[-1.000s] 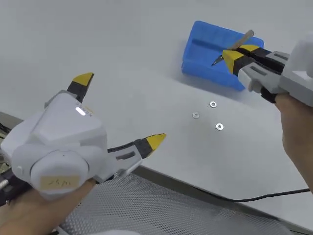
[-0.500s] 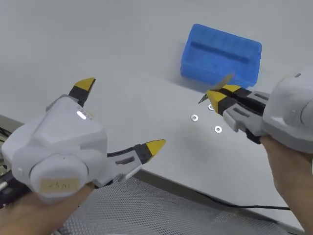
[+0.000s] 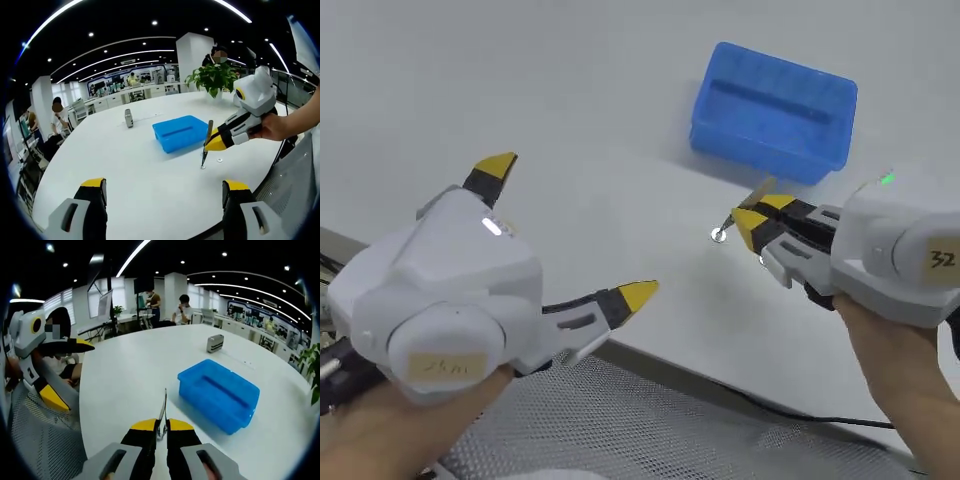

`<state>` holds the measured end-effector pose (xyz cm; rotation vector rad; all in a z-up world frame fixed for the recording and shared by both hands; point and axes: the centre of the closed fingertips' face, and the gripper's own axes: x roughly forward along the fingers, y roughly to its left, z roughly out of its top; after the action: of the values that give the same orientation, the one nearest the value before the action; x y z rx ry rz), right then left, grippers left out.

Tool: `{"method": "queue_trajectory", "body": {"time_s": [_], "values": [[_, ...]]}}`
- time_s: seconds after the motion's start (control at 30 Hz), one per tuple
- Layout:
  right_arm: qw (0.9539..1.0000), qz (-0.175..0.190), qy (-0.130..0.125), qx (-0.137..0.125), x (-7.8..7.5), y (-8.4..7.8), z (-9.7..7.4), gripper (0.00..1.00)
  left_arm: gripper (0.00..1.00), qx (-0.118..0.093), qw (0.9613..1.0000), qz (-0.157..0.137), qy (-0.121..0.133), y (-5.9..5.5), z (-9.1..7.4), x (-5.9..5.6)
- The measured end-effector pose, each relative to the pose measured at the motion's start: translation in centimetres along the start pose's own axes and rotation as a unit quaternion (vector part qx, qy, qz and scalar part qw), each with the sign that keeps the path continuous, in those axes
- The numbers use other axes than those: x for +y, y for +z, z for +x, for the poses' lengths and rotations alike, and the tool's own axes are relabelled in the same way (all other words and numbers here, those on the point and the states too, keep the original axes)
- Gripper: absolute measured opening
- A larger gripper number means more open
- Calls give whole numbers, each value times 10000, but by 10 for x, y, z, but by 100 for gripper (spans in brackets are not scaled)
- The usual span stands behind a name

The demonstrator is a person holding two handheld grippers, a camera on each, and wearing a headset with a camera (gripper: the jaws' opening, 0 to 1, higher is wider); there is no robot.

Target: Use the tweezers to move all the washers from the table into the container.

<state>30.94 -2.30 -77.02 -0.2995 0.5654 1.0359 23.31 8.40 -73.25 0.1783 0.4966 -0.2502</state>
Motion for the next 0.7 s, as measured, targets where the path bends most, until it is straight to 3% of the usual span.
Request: {"method": "queue_trajectory", "body": {"time_s": [0.7], "values": [[10000, -83, -1, -11, 2, -2, 3, 3, 99, 70, 10000, 61, 10, -2, 1, 0]]}}
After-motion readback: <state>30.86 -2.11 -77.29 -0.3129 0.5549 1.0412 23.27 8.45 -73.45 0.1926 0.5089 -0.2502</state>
